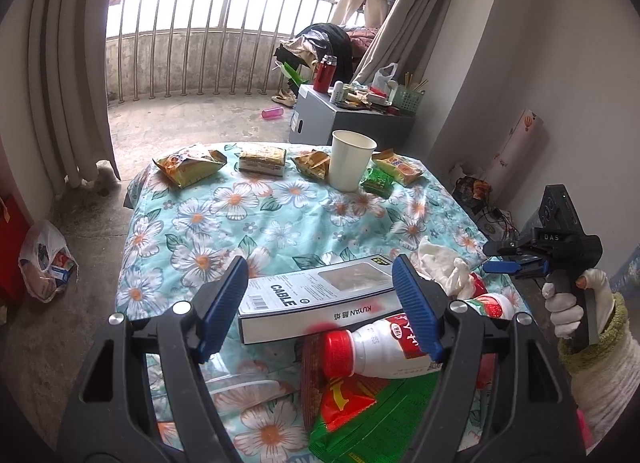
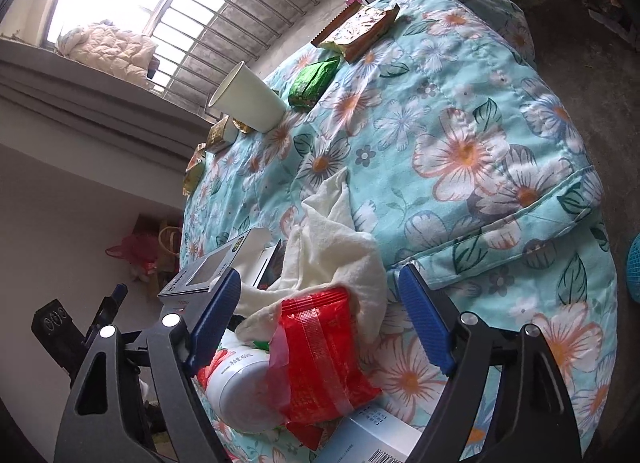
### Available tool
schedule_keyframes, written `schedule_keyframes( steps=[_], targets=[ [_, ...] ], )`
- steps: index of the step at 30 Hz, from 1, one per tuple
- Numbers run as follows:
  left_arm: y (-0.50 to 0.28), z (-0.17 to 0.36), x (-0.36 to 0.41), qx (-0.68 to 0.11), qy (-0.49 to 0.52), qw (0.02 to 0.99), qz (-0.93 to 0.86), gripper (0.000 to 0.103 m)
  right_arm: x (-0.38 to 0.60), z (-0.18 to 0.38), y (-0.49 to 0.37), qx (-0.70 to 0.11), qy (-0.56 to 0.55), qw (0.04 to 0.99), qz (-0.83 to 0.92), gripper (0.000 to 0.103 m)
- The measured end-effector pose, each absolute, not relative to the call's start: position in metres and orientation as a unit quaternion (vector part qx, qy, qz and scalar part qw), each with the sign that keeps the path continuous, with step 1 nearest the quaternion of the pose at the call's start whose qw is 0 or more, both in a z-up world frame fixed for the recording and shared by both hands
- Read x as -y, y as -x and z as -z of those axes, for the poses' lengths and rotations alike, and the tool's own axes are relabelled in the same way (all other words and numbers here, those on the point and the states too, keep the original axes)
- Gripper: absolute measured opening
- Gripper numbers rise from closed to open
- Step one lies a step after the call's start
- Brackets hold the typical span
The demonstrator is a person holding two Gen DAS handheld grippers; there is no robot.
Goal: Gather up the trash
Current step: 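Reach the left tool toward the white ADE bottle while the right tool nears the white cloth, then grasp the white cloth with the right tool while the left tool grasps the red plastic bag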
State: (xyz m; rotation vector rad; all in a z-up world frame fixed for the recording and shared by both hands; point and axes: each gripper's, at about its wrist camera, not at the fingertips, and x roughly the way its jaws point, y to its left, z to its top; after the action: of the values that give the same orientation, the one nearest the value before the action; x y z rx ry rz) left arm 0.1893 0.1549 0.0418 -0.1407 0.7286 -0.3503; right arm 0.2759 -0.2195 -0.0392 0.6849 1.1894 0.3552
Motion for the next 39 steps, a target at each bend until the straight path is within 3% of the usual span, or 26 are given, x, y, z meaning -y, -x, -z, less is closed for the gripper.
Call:
schedule_keyframes(
  steps=[7,12,17,30,39],
  targets=[
    [-0.194,-0.046,-0.108,-0.355,0.058,0.9,0.244,0.07,0.205,0.062,-0.298,-0.563,-0.281,0.763,-0.147,0.056],
    [-0.196,-0.044,-0.078,-0.362,0.051,0.887,0.281,0.07,0.199,0.067,-0.3,-0.558,-0.276,0.768,-0.149,0.027],
    [-0.197,-0.037,-0.062,-0.375,0.049,0.876,0.299,0.07,0.205,0.058,-0.294,-0.533,-0.274,0.787,-0.148,0.014],
    [-0.187,-0.042,-0.028,-0.378,0.034,0.864,0.331,0.07,0.239,0.0,-0.271,-0.415,-0.267,0.86,-0.128,0.01],
    [-0.192,-0.039,0.02,-0.399,-0.013,0.844,0.357,0.066,0.285,0.008,-0.255,-0.387,-0.262,0.883,-0.036,0.01]
  ],
)
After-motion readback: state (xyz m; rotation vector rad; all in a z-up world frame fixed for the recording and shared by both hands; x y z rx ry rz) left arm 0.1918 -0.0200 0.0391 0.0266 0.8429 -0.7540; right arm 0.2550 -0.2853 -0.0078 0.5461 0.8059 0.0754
